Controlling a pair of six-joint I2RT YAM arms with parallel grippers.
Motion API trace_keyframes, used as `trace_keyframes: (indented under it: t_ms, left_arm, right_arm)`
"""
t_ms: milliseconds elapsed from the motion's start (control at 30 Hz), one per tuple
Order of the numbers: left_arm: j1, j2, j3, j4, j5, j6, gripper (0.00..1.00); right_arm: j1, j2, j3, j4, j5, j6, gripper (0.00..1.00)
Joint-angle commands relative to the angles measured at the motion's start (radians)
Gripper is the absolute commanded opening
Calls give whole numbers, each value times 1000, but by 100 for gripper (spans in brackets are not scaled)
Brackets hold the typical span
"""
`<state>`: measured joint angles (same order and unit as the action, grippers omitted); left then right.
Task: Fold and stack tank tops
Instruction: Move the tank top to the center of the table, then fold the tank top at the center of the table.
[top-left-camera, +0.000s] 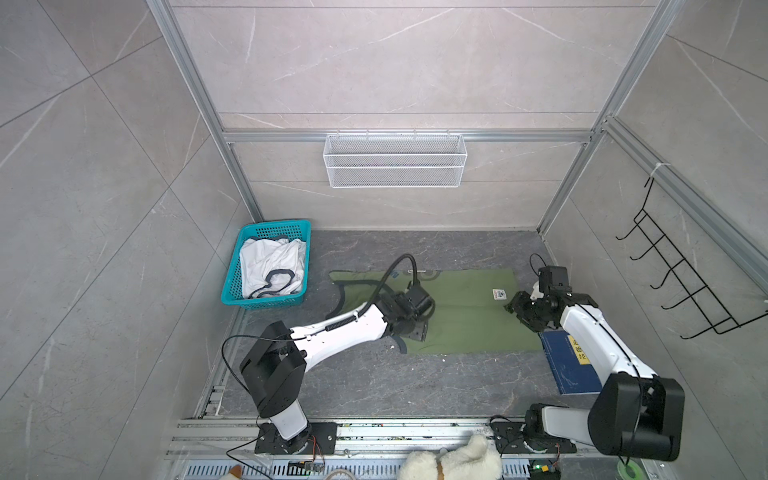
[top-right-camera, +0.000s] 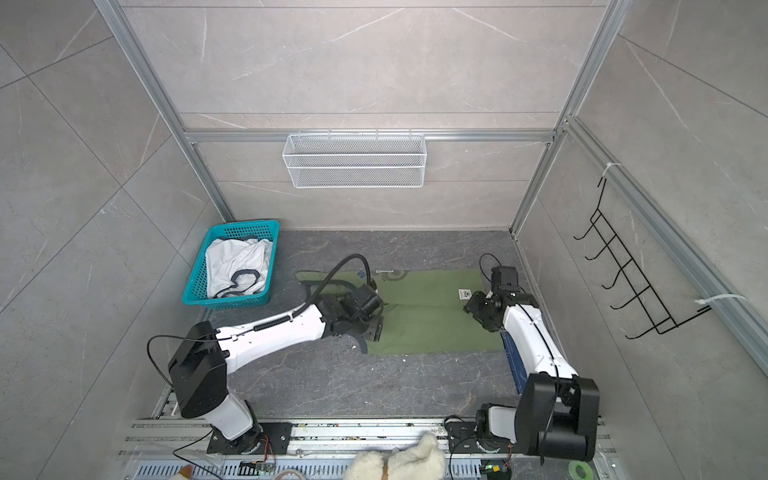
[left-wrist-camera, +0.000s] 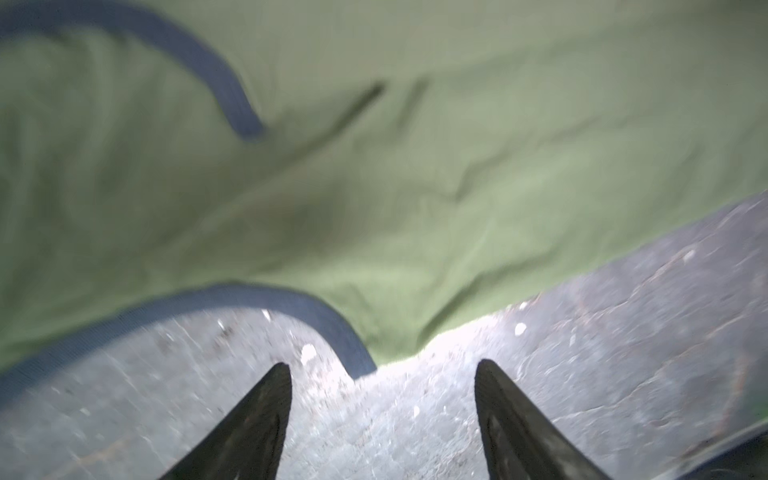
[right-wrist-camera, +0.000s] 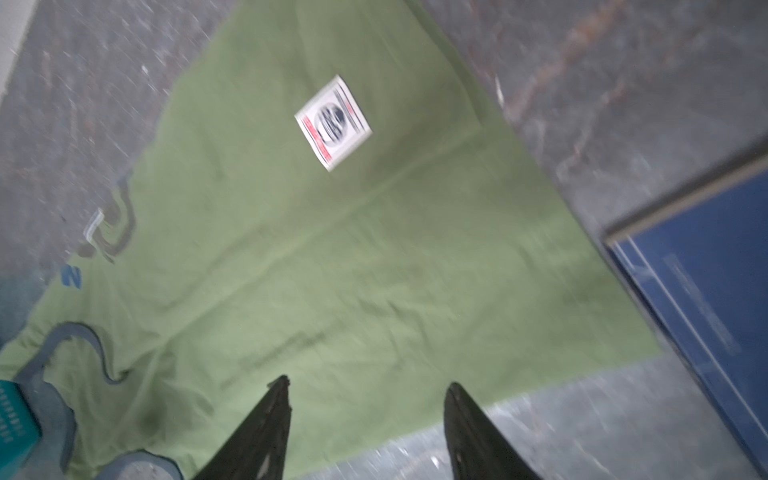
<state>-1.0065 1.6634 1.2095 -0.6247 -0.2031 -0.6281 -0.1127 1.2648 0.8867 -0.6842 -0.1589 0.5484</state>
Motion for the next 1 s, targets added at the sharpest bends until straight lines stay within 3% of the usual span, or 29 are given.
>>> trace_keyframes:
  t_ms: [0,133,500,733,967]
  left_arm:
    - [-38,-51,-67,32,-46,-125,68]
    - [-36,-54,-161,127,-46,-175,64]
    - [25,-6,-259,305,11,-213,51]
    - [26,19,-262,289,18,-202,44]
    - [25,32,-283,319,43,-173,28]
  right_arm:
    - [-1,-72,-57,-73,52,-12,60]
    - [-2,-112,-116,-72,74,16,60]
    - [-75,-163,-162,-105,123,49,60]
    - [-177,-169,-182,-115,113,59,59]
    - [-223,-107,-194,-75,99,72,57]
